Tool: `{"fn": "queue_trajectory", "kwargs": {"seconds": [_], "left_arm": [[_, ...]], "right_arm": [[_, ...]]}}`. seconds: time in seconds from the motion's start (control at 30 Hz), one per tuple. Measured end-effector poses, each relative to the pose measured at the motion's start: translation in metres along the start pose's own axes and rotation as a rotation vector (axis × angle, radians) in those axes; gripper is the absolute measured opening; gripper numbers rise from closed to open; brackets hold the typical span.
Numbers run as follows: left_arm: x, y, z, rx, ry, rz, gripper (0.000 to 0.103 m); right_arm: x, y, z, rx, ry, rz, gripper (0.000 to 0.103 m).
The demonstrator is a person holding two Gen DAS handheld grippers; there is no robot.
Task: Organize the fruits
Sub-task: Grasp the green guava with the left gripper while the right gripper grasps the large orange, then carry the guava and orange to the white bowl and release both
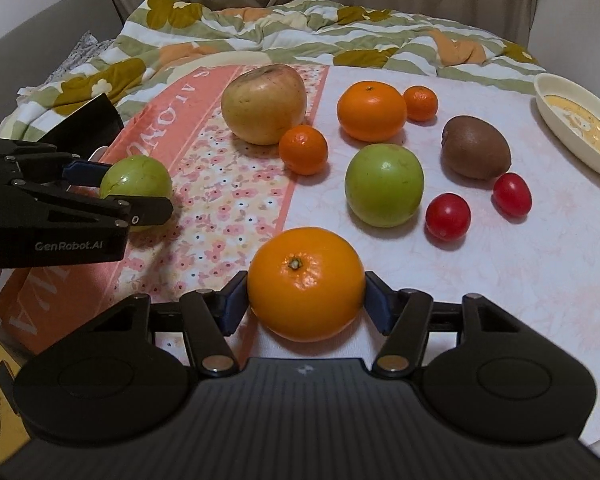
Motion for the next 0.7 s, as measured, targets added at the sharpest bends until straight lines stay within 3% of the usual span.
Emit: {"fn": "queue_trajectory", "kwargs": {"seconds": [0.37, 0.7], "left_arm": [[-0.024, 0.015, -0.041, -0.052, 0.035, -0.05, 0.059], [-0.076, 0.044, -0.087, -0.102, 0.14, -0.153, 0.06]], "right_arm": [[-0.017, 0.01, -0.039, -0.052, 0.022, 0.024, 0.075], [-0.076, 0.023, -0.087, -0.109, 0.088, 0.004, 0.075]]}}
Point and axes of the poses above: each gripper's, at about its wrist camera, not at the fingertips, and z roughly the way its jaws point, x to its left, y to its top, the point moved 6 cm from there along z, roughly the way its jaws point, and after that the axes turned 1 degree about y, right-handed, at the moved point
